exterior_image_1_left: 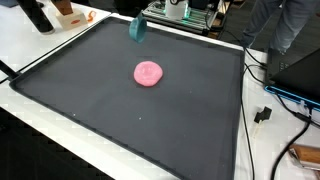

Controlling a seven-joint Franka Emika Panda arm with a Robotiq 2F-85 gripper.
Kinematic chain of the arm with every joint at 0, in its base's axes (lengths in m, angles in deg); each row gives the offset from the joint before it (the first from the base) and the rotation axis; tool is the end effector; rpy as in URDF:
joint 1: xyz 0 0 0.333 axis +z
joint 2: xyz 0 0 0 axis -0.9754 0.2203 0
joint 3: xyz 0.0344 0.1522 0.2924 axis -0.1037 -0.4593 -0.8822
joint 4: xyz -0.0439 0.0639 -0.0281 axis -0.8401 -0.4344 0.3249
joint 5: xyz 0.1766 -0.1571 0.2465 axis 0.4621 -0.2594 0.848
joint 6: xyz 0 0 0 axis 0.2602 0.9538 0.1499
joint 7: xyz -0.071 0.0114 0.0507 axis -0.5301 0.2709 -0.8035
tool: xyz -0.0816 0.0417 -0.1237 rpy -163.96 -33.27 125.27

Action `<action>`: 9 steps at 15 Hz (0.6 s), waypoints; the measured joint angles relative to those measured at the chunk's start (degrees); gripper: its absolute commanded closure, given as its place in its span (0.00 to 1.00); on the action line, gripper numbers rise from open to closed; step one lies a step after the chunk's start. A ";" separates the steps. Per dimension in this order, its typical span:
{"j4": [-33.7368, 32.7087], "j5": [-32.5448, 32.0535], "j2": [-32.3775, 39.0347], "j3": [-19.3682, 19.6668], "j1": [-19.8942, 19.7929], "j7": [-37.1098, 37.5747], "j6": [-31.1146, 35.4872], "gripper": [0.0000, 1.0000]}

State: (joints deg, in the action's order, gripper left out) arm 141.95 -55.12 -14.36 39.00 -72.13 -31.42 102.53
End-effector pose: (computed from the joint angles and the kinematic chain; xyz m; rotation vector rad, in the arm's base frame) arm 0.5768 0.0937 0.4546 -3.1375 -0.1072 0.0283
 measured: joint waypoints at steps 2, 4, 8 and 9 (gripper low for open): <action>0.00 0.00 0.00 0.00 0.00 0.02 0.01 0.75; -0.03 0.00 0.03 0.00 0.00 0.02 0.01 0.75; -0.16 8.70 0.80 -0.01 -1.90 -9.15 -0.28 0.75; -0.17 11.21 1.08 -0.01 -2.79 -12.64 -0.60 0.75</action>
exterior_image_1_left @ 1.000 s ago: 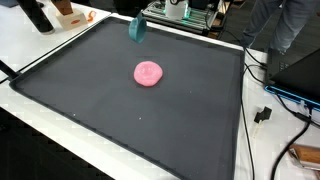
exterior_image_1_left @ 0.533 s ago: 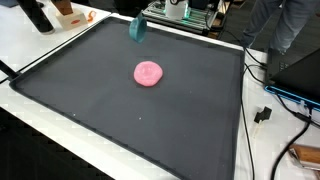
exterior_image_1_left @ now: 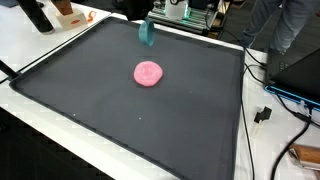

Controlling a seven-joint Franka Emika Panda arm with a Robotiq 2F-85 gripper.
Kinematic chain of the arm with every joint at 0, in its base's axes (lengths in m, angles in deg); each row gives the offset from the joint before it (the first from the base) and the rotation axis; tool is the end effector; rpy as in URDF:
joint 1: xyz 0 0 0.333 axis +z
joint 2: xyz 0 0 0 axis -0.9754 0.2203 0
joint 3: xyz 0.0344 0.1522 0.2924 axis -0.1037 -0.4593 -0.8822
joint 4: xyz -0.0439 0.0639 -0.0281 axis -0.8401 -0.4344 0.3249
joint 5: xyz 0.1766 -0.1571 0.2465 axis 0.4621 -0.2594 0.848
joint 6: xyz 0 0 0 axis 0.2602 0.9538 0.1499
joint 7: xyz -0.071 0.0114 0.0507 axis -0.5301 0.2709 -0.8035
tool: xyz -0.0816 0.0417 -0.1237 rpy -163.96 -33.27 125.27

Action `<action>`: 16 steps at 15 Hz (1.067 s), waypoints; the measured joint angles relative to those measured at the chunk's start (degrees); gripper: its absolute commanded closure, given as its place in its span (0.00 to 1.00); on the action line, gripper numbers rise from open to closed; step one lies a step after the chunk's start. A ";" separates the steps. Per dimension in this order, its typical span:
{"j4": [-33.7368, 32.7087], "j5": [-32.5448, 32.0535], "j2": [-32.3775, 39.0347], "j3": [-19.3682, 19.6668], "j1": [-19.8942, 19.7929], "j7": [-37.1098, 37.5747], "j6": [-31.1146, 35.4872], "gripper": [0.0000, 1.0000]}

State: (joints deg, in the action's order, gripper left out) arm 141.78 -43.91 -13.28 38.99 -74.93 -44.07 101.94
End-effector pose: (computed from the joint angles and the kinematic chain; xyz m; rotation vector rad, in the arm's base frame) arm 0.5796 0.0891 0.4464 -2.9367 -0.2650 0.0659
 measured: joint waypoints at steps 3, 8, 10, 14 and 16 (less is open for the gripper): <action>-0.01 6.52 1.06 0.00 -2.99 -11.31 -1.34 0.75; -0.27 16.29 4.16 0.01 -8.38 -28.15 -7.02 0.75; -0.90 19.64 5.88 0.02 -10.43 -33.48 -10.71 0.75; -2.63 25.62 9.78 0.16 -13.98 -40.87 -19.06 0.75; -3.21 27.64 11.69 0.53 -15.05 -43.25 -21.32 0.75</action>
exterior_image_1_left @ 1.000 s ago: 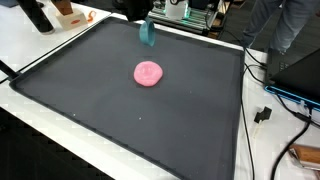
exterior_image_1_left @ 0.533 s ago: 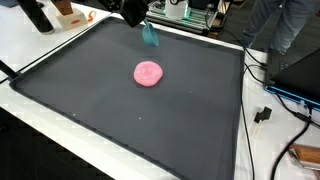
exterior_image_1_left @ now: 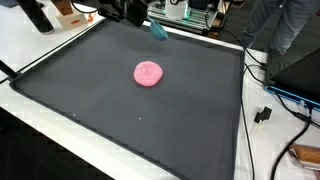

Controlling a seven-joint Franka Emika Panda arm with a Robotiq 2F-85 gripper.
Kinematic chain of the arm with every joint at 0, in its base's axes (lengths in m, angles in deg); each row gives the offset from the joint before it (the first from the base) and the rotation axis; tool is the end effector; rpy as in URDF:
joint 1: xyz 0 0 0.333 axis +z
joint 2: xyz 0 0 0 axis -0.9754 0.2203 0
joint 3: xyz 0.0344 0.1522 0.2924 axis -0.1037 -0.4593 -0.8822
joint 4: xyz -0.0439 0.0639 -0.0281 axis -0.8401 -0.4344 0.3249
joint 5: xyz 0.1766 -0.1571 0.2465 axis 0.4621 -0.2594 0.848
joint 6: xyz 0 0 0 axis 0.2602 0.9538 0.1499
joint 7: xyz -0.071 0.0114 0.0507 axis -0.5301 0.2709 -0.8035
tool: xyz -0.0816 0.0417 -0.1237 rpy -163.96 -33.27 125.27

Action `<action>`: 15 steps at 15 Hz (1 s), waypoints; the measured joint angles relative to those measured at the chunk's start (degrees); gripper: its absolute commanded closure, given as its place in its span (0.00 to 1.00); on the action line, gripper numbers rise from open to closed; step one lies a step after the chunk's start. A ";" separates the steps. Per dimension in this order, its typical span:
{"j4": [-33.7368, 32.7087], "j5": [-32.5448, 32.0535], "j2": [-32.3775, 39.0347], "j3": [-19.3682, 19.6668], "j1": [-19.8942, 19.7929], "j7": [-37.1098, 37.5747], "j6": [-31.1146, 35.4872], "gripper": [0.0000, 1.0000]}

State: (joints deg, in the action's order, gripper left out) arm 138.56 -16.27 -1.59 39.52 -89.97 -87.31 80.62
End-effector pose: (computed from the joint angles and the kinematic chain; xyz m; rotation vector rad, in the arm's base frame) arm 0.5696 0.0085 0.3687 -2.1741 -0.6483 0.1651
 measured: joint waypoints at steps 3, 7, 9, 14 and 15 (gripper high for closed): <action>-0.42 1.96 2.42 0.77 -0.59 -2.61 0.00 0.75; -0.50 3.71 4.83 1.71 -0.64 -3.78 3.24 0.75; -0.48 4.53 5.82 1.97 -0.66 -3.90 5.92 0.75; -0.40 5.92 8.03 2.07 -0.55 -3.90 13.16 0.75; -0.40 5.95 8.46 2.06 -0.49 -3.90 14.28 0.75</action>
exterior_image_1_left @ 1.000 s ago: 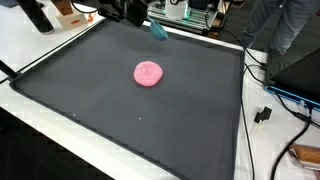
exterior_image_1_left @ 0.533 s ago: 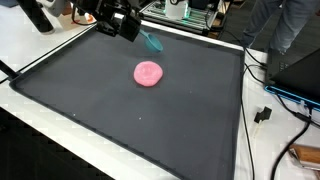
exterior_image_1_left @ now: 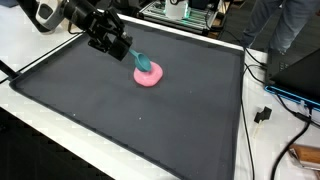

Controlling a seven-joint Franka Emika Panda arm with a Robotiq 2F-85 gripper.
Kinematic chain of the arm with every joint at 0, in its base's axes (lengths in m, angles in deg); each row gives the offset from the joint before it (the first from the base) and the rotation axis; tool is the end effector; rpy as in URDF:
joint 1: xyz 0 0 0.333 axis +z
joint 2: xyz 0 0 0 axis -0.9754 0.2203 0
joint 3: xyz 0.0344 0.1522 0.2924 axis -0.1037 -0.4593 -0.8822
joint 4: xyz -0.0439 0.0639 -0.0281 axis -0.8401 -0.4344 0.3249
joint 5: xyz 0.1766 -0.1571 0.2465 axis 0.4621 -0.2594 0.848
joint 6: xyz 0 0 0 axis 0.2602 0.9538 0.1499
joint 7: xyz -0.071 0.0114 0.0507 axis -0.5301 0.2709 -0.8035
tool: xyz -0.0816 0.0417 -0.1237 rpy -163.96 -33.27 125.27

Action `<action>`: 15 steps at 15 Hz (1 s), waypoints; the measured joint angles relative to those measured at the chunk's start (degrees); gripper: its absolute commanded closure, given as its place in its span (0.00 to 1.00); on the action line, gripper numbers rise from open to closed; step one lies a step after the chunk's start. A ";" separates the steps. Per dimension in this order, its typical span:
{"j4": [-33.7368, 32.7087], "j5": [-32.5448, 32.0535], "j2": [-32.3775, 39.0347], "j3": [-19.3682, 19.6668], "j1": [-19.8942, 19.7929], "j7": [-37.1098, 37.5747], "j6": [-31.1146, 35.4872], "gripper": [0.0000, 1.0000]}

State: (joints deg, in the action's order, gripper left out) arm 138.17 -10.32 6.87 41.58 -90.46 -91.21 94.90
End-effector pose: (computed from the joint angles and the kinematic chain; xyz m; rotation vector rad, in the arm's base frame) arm 0.6152 -0.0272 0.2871 -2.2401 -0.4833 -0.0339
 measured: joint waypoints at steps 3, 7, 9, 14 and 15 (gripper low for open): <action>0.01 0.05 1.31 -0.14 0.12 0.01 2.59 0.75; -0.02 0.12 2.75 -0.46 0.23 0.10 3.83 0.75; -0.09 0.12 3.13 -0.51 0.25 0.69 4.20 0.75; -0.10 -0.06 3.66 -0.31 0.38 4.04 6.56 0.75; -0.10 -0.16 3.68 -0.27 0.46 4.90 6.90 0.75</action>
State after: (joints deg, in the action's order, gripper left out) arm 138.06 -10.48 10.55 41.30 -90.00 -86.31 101.80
